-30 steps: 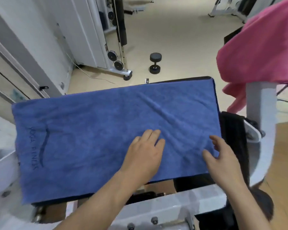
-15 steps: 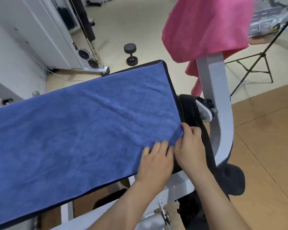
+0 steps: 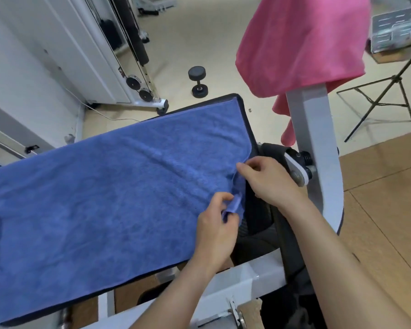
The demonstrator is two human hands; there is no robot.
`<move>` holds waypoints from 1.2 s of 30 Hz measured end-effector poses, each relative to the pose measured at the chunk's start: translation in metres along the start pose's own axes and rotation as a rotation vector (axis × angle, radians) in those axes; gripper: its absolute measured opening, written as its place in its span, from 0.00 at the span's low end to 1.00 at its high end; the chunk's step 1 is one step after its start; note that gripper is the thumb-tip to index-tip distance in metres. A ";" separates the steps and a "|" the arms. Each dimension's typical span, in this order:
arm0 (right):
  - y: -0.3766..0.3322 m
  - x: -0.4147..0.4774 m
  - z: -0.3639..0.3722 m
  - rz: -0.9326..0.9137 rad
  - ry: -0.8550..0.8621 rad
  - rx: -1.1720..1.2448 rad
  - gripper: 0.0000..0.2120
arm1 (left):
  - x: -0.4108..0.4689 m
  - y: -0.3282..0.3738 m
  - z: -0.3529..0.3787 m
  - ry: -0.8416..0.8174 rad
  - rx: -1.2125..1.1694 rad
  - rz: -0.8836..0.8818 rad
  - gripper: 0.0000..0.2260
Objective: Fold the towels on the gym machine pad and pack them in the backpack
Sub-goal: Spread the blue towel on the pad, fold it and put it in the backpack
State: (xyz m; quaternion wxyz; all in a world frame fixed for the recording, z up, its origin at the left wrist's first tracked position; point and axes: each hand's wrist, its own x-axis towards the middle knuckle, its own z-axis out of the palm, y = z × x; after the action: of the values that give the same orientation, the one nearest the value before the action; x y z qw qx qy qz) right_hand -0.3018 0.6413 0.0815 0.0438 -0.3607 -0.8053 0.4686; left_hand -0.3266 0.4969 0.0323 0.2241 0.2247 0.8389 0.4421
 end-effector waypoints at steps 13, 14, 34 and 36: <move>-0.065 0.049 0.020 -0.064 0.266 0.258 0.19 | -0.014 -0.010 -0.075 0.210 -0.255 -0.016 0.15; -0.074 0.047 0.024 -0.099 0.266 0.280 0.19 | -0.014 -0.014 -0.089 0.241 -0.325 -0.039 0.11; -0.305 -0.040 0.296 -0.883 -0.072 -0.284 0.15 | -0.125 -0.154 -0.285 0.856 -0.584 -0.270 0.11; -0.314 -0.044 0.326 -0.940 -0.129 -0.386 0.14 | -0.129 -0.174 -0.290 0.882 -0.609 -0.347 0.11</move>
State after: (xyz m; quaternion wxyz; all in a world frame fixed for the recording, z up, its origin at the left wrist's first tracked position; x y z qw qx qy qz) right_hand -0.5719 0.2834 0.1585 0.1326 0.0688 -0.9533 0.2624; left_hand -0.4215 0.1489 0.0564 -0.0236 -0.1977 0.7124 0.6729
